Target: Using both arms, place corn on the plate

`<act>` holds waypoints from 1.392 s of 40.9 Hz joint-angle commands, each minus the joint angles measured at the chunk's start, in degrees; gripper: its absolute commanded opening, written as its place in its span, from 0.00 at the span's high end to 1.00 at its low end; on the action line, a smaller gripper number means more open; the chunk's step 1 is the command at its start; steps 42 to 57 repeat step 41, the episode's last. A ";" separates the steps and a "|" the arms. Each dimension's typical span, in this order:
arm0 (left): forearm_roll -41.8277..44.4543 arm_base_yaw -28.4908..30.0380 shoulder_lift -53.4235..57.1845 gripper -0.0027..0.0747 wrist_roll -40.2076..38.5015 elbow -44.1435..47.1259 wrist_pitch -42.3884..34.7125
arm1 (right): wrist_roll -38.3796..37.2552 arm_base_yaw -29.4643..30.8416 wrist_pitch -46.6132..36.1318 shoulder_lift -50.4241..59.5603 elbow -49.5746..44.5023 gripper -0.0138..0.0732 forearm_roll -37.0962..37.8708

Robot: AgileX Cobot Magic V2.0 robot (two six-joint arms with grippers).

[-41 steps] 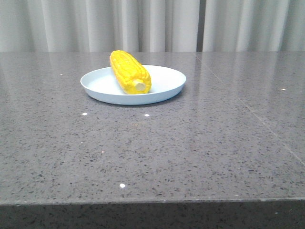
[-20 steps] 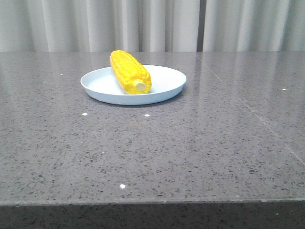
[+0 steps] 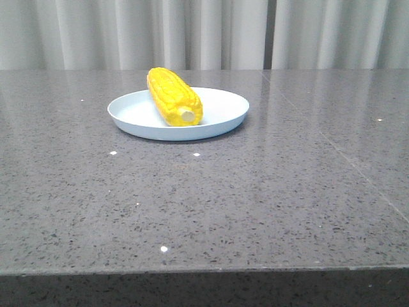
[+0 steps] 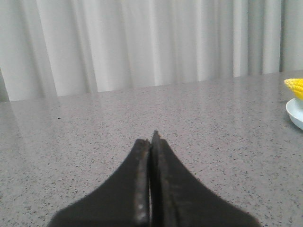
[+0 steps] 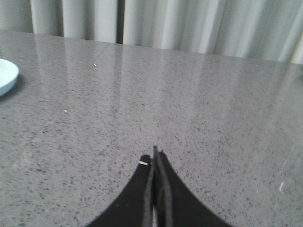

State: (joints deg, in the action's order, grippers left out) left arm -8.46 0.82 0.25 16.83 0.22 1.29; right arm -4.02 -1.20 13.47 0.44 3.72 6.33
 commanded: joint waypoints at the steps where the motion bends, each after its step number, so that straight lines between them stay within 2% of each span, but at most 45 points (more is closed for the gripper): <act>1: -0.49 0.18 1.23 0.99 -0.10 0.27 -4.68 | 0.11 1.71 -11.74 1.15 -2.66 0.92 -1.52; 3: -0.49 0.18 1.23 0.99 -0.10 0.27 -4.68 | 0.11 1.89 -15.19 1.15 -4.95 0.92 -2.22; 14: -0.49 0.18 1.23 0.99 -0.10 0.27 -4.68 | 0.11 1.89 -16.72 1.15 -4.96 0.92 -3.35; 57: -0.49 0.18 1.23 0.99 -0.10 0.27 -4.68 | 0.11 1.89 -16.67 1.10 -4.96 0.92 -3.35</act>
